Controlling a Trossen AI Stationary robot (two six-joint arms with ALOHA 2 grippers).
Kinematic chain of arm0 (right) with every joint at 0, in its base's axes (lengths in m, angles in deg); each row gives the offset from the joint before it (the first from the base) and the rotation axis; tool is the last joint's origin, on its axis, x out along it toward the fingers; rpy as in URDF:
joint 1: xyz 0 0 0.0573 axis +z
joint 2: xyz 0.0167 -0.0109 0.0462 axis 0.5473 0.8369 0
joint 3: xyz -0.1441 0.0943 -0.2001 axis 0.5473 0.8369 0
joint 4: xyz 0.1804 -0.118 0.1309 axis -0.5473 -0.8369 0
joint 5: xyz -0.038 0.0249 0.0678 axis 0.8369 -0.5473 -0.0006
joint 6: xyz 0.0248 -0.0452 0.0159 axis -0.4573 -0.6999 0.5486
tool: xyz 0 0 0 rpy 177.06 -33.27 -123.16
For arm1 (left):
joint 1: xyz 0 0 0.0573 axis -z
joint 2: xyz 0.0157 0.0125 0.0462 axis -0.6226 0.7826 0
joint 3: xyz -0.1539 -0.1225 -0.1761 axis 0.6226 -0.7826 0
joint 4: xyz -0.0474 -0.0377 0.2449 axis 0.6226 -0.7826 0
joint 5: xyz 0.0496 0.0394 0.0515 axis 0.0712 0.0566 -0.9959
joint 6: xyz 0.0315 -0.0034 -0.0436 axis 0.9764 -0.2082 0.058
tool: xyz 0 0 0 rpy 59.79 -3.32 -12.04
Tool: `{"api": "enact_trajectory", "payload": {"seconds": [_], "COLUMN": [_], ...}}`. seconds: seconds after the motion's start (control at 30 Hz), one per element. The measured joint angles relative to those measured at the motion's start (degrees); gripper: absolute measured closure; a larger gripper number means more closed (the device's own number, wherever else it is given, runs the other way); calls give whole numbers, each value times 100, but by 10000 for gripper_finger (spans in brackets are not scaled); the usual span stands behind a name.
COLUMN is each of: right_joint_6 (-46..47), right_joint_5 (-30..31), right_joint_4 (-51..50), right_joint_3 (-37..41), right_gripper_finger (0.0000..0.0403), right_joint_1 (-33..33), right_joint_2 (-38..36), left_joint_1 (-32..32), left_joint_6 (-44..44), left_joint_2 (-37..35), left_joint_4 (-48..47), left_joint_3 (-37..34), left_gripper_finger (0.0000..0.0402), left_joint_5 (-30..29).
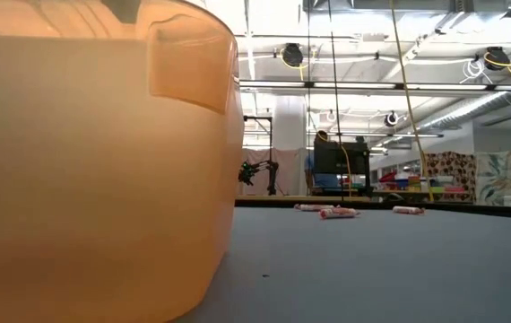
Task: Sort candy
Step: Put the red candy into the orange bin
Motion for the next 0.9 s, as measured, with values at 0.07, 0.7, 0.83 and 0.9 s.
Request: {"api": "enact_trajectory", "payload": {"seconds": [0.07, 0.7, 0.83, 0.9], "right_joint_6": [-326, 834, 1700, 2099], "right_joint_5": [-2, 129, 124, 107], "right_joint_4": [-30, 44, 45, 30], "right_joint_3": [0, 0, 0, 0], "right_gripper_finger": [374, 374, 367, 364], "right_joint_1": [75, 198, 111, 55], "right_joint_2": [0, 0, 0, 0], "left_joint_1": [0, 0, 0, 0], "left_joint_6": [0, -2, -3, -3], "left_joint_2": [0, 2, 4, 7], "left_joint_4": [0, 144, 158, 243], "left_joint_3": [0, 0, 0, 0], "left_gripper_finger": [219, 219, 219, 219], "left_joint_5": [0, 2, 3, 4]}}
